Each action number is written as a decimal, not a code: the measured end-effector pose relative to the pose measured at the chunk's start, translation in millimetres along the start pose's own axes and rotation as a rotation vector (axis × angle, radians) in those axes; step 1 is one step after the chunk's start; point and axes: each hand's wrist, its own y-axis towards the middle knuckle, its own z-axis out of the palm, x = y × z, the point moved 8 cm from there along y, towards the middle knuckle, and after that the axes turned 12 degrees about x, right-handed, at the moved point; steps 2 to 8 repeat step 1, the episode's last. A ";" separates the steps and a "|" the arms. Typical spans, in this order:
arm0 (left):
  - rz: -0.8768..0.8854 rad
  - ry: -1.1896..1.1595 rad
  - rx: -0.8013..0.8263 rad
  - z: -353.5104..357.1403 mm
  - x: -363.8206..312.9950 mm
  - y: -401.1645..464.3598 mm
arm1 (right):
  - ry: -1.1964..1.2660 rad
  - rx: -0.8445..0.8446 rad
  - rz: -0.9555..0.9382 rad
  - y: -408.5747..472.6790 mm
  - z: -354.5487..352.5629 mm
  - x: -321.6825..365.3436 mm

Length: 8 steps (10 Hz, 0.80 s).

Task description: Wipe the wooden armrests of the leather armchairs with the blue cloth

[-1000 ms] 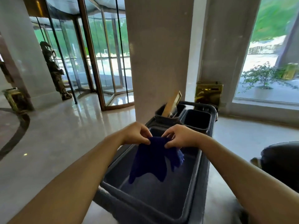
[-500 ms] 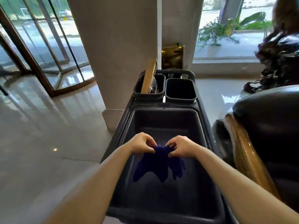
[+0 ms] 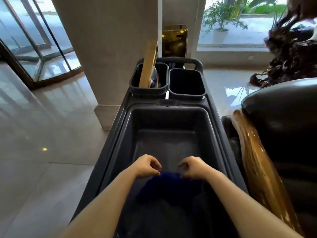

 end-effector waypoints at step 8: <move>0.016 -0.006 -0.029 -12.3 -14.3 -8.6 | -0.011 -0.034 -0.023 -8.4 -17.5 11.2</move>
